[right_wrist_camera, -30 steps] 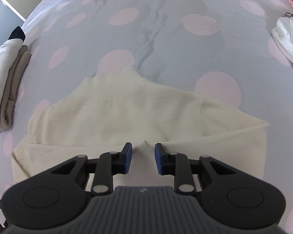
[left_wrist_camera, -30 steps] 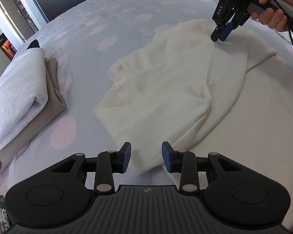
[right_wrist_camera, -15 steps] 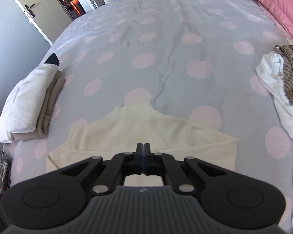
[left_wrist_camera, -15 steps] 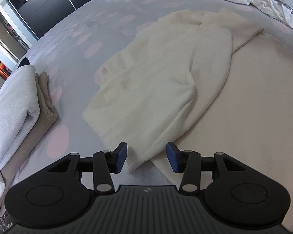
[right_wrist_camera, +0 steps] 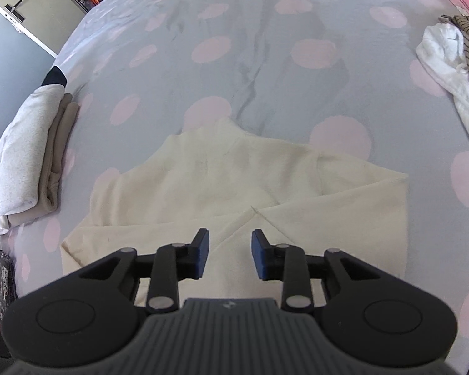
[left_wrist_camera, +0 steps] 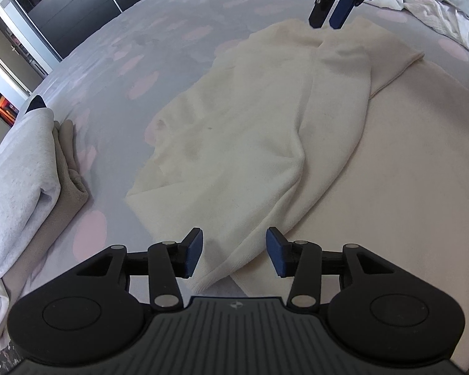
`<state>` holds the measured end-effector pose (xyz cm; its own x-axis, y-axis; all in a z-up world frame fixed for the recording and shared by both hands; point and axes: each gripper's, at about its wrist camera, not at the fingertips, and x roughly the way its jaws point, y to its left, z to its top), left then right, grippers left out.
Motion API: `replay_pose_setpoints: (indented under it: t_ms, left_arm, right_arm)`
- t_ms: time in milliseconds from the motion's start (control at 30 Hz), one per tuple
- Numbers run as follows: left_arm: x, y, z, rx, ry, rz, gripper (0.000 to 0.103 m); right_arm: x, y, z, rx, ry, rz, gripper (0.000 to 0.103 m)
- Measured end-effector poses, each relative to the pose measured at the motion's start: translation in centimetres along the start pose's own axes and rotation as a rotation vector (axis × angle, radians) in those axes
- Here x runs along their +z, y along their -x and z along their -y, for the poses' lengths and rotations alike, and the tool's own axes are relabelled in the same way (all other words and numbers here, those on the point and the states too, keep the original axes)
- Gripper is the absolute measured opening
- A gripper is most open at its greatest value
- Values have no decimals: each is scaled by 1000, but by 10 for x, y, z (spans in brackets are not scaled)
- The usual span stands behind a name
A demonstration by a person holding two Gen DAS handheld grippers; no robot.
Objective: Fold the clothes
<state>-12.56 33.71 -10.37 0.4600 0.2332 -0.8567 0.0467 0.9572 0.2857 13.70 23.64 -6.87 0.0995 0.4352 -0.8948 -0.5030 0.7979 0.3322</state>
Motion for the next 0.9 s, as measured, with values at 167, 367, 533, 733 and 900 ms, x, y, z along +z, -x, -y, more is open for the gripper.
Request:
replay_pose_setpoints:
  t_ms: [167, 367, 533, 733, 900]
  left_arm:
    - [-1, 0, -4, -10, -7, -3, 43]
    - [-1, -2, -6, -15, -6, -13, 43]
    - [-1, 3, -8, -11, 6, -2, 43]
    - [-6, 10, 2, -12, -53, 14, 43]
    - [-11, 13, 9, 13, -85, 29, 43]
  right_arm:
    - [11, -42, -8, -75, -15, -49, 34]
    - [15, -64, -7, -141, -24, -75, 9]
    - [14, -36, -5, -110, -34, -45, 4]
    - [2, 48, -11, 3, -2, 79, 3]
    - [-26, 116, -2, 103, 24, 160, 3]
